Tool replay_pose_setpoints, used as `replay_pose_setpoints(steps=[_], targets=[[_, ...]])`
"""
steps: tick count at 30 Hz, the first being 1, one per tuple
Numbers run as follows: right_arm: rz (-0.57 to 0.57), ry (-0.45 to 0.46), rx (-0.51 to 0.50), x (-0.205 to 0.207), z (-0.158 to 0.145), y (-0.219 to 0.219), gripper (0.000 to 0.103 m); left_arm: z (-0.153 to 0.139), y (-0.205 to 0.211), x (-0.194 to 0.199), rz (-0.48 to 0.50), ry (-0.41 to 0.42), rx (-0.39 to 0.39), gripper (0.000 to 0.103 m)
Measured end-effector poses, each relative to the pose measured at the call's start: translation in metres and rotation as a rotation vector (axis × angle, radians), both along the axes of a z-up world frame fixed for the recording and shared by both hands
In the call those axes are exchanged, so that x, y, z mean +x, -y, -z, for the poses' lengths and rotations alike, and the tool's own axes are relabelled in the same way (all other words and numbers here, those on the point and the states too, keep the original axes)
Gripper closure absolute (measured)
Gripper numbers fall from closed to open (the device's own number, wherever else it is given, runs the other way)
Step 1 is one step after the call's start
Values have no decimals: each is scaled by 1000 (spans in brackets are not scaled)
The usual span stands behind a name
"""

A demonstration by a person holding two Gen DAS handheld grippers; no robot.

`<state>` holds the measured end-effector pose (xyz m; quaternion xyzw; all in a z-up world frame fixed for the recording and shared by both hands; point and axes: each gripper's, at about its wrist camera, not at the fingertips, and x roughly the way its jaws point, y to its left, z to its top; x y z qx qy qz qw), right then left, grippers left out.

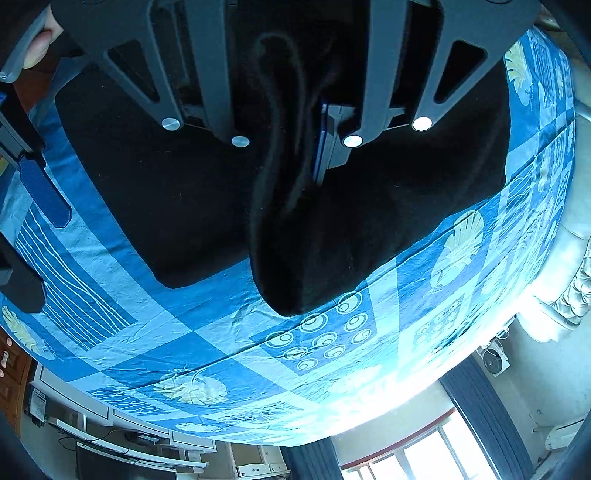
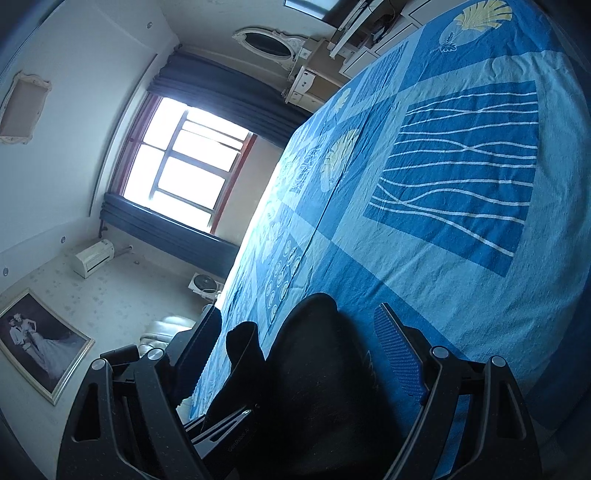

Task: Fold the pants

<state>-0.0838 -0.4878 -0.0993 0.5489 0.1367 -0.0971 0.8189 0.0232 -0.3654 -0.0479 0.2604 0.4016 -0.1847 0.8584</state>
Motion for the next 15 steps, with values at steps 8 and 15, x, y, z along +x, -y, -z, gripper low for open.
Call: replay_pose_setpoints(steps=[8,15], targets=[[6,0,11,-3,1,2,19,-2,3,-4,7,4,-3,81],[12,1,16,-5,0,3,19,-13,2,-13,34,-1,-37,67]])
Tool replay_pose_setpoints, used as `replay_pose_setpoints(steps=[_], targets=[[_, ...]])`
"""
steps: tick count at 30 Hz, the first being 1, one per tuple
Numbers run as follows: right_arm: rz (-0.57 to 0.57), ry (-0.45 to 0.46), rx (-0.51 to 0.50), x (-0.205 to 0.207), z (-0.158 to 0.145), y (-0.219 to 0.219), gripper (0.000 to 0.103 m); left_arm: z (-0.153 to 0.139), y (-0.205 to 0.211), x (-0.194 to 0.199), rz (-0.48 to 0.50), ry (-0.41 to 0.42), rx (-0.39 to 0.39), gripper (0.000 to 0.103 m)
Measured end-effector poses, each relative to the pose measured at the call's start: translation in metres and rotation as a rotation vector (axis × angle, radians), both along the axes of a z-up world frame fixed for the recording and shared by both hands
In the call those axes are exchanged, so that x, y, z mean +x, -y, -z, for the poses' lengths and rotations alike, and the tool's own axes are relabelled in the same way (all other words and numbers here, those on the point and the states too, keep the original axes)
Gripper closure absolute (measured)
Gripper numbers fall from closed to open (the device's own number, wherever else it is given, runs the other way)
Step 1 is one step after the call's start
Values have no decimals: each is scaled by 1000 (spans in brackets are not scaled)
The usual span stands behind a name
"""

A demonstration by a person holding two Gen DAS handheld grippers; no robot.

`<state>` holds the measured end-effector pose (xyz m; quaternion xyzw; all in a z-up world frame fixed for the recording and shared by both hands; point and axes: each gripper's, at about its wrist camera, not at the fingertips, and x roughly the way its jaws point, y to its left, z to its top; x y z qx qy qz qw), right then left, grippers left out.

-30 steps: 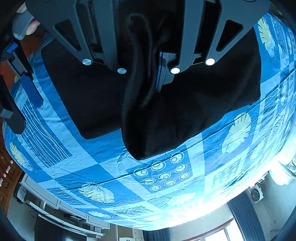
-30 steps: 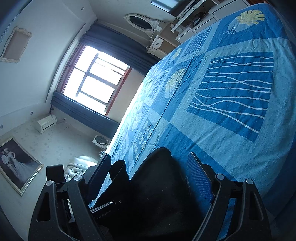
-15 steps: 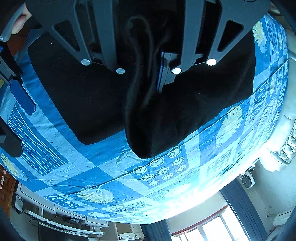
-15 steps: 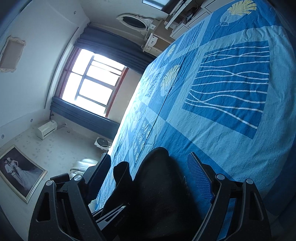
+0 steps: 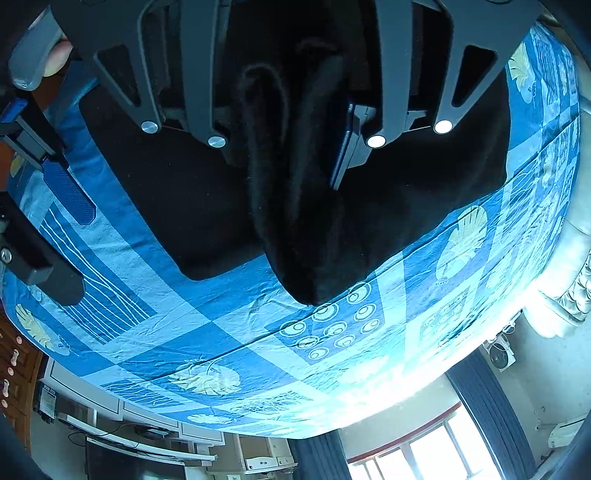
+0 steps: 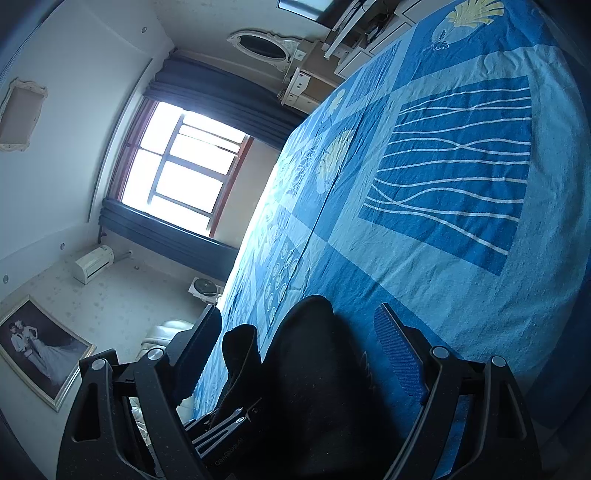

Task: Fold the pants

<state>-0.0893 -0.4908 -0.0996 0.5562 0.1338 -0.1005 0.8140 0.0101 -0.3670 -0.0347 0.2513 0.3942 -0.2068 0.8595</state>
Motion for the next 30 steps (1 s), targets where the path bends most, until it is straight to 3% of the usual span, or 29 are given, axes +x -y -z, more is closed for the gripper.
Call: replay_pose_setpoints(steps=[3,5,6,13,16,19,22,30], targets=[[-1,0,-1,0,0,0,19,-6,4,-7,33,9,-11,61],[0,3,0,0,0,0,19,-13,6,-13,47,34,-22,44],[-1,3,1,-1,0,0,19,-17,6,-15,50,50,-29,41],[-13,2,-30,1,-5,-5,19,-50,-14,-22,69,84,-81,34],[-59,16,-59,7,-11,-10,19,-67,-56,-14,29,61,-160,26],[-204,56,-48,23,-12,-19,19,-72,-115,7,-44,-9,-255,24],[-353,46,-49,42,-14,-32,19,-65,-179,26,-137,-40,-296,24],[-572,-171,-187,84,-32,-49,19,-22,-310,56,-345,-90,-310,24]])
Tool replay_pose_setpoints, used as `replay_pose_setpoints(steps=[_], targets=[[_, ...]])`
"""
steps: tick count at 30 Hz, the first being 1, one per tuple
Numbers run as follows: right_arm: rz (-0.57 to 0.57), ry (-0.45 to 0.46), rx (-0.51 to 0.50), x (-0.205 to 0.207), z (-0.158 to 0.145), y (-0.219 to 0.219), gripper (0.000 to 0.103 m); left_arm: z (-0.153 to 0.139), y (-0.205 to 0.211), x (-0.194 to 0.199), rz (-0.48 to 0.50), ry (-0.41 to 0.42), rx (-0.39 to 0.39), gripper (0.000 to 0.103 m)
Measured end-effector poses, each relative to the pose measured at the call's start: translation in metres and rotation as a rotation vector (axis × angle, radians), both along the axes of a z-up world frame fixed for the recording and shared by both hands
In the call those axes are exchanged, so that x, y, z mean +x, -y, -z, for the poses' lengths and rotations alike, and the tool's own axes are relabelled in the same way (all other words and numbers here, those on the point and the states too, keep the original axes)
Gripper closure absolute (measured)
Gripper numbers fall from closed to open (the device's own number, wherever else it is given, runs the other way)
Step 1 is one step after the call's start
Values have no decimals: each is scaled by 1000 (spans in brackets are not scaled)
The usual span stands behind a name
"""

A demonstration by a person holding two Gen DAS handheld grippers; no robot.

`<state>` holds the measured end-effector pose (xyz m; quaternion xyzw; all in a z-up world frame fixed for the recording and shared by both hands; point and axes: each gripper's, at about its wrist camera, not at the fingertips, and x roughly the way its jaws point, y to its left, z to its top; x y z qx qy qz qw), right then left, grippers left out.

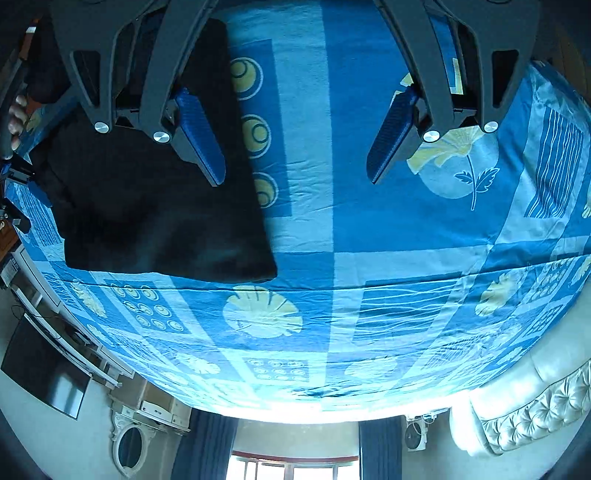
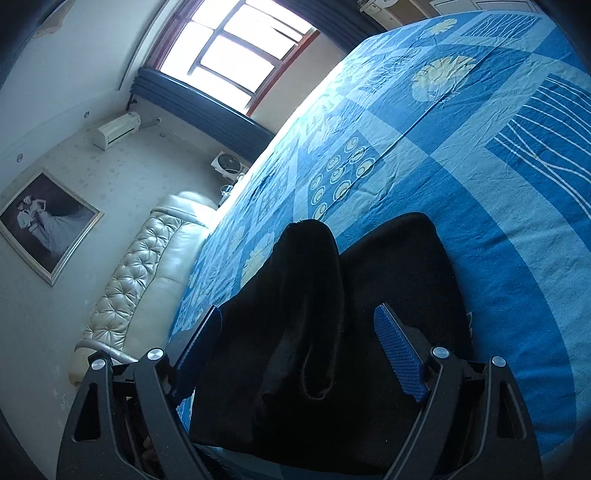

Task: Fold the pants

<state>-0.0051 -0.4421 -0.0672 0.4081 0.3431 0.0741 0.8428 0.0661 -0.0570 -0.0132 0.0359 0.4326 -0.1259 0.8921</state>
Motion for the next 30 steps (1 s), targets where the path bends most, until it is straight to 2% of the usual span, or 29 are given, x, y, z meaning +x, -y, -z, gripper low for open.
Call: replay_pose_setpoints(steps=[3,7,9,11,12,15,16,21,24,27,30], targets=[[-66,-101,-122,19,-3,-13,19,17,-25,2,-37,-49,-40,24],[-110,-174,-144,37,2,-25,18,33,-33,0,-33,-90,-79,24],[-141,-178,-151,42,4,-33,20,37,-33,-3,-20,-95,-96,24],[-168,-187,-160,47,6,-43,36,41,-32,-5,-8,-107,-109,24],[-181,-207,-156,50,8,-46,59,44,-32,-5,-2,-115,-118,24],[-168,-224,-160,52,7,-50,83,49,-34,-6,6,-135,-142,24],[-166,-208,-141,51,2,-49,87,48,-35,-7,10,-132,-148,24],[-133,-88,-151,32,-45,-38,90,37,-36,-7,36,-115,-199,23],[-94,-44,-199,16,-66,-24,90,31,-30,-9,53,-113,-227,20],[-41,-67,-231,3,-63,-3,90,30,-21,-11,75,-130,-247,19],[0,-148,-222,-2,-34,15,90,34,-9,-12,91,-151,-242,19]])
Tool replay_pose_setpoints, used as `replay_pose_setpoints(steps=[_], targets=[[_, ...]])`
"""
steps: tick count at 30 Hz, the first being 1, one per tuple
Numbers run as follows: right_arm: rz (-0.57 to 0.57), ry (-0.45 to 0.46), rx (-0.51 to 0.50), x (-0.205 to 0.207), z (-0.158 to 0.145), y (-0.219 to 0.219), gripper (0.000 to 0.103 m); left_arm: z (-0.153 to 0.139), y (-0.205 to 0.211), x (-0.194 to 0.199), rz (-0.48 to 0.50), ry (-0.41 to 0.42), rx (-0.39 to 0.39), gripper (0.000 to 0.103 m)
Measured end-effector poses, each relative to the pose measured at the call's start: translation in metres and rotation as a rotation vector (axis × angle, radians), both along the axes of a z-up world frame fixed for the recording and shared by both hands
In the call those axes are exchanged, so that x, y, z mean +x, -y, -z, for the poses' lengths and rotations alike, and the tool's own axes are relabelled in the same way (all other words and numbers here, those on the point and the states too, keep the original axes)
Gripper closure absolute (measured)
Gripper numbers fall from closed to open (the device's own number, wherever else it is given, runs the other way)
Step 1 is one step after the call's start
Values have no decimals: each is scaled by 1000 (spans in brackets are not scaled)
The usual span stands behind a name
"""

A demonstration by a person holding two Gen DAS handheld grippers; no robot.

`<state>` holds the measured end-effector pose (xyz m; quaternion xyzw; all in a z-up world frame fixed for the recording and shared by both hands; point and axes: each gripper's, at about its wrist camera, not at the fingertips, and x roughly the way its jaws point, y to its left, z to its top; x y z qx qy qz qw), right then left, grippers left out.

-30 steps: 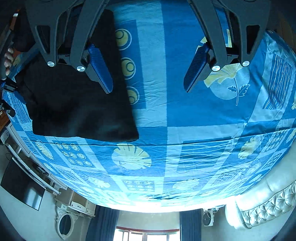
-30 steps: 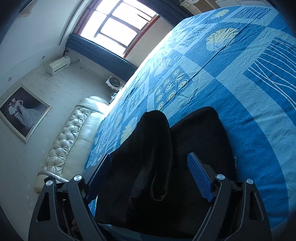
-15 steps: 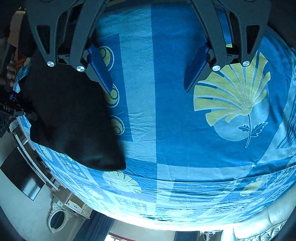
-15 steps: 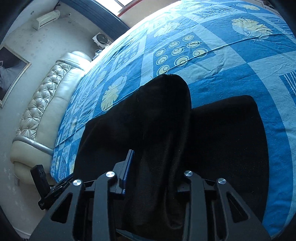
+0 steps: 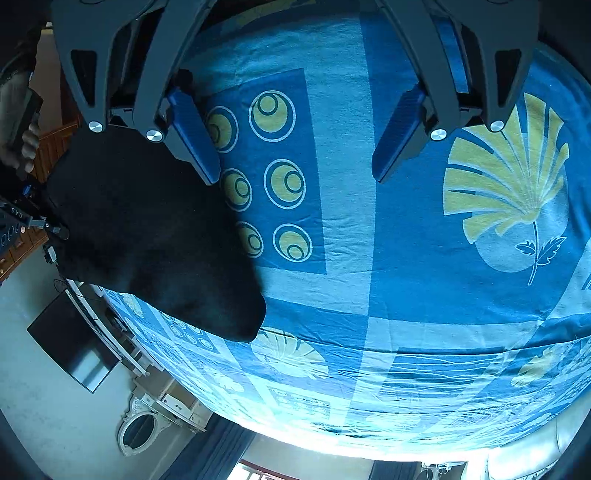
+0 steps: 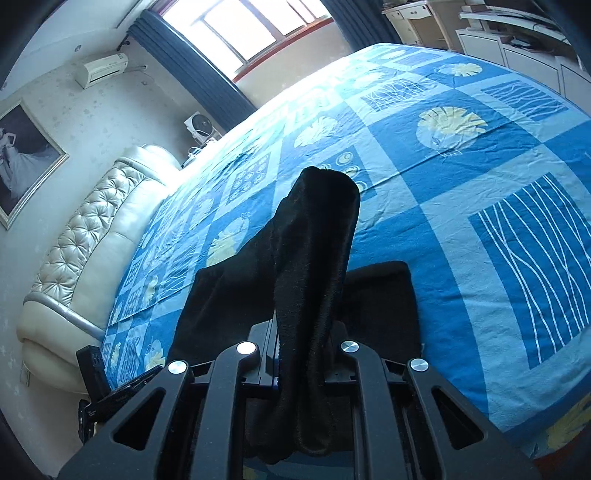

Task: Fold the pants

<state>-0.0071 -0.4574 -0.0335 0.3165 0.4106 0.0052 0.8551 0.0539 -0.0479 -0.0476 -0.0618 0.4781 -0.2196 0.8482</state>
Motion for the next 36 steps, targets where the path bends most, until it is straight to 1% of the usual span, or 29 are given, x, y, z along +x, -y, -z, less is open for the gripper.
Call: replay_pose_setpoints(steps=[2,3,5,8,10,11,12,14,15,16,18,20,21,23,26,27,28,30,33,36], targets=[[16,-51,-8,-2,25,5,90,4,7,-1,8,-10,15,19],[21,-61,14,-3,37,8,90,6,9,-2,8,-16,24,19],[40,-54,71,-8,55,13,90,10,13,-3,8,-29,38,19],[52,-30,141,-11,66,21,89,14,14,-4,8,-38,54,19],[55,-22,178,-13,68,25,88,12,13,-5,5,-36,51,19],[55,-12,207,-14,69,28,86,11,13,-5,5,-38,43,19],[54,-7,237,-16,68,31,82,9,13,-6,8,-41,29,19],[57,11,284,-22,63,37,66,4,14,-7,23,-45,0,19],[71,36,301,-28,59,41,46,2,15,-8,34,-42,-10,19],[87,63,311,-35,54,45,32,-1,17,-8,41,-35,-9,19],[96,85,327,-44,50,55,30,-3,20,-8,53,-25,2,19],[90,66,339,-51,52,60,30,-2,20,-5,57,-33,0,19],[87,60,344,-53,55,60,30,-1,17,-3,53,-45,-15,19],[62,52,380,-57,63,57,30,2,11,-1,55,-88,-72,19],[19,42,427,-54,75,47,30,13,3,3,68,-189,-173,18],[9,40,422,-53,76,43,28,16,0,4,67,-218,-200,18],[3,42,413,-52,77,41,25,19,-2,6,67,-244,-227,18],[-5,51,414,-50,77,38,22,22,-3,10,74,-279,-272,18],[-14,56,412,-50,77,38,21,23,2,15,121,-328,-361,18],[-12,63,420,-53,79,39,21,26,21,16,210,-373,-425,18]])
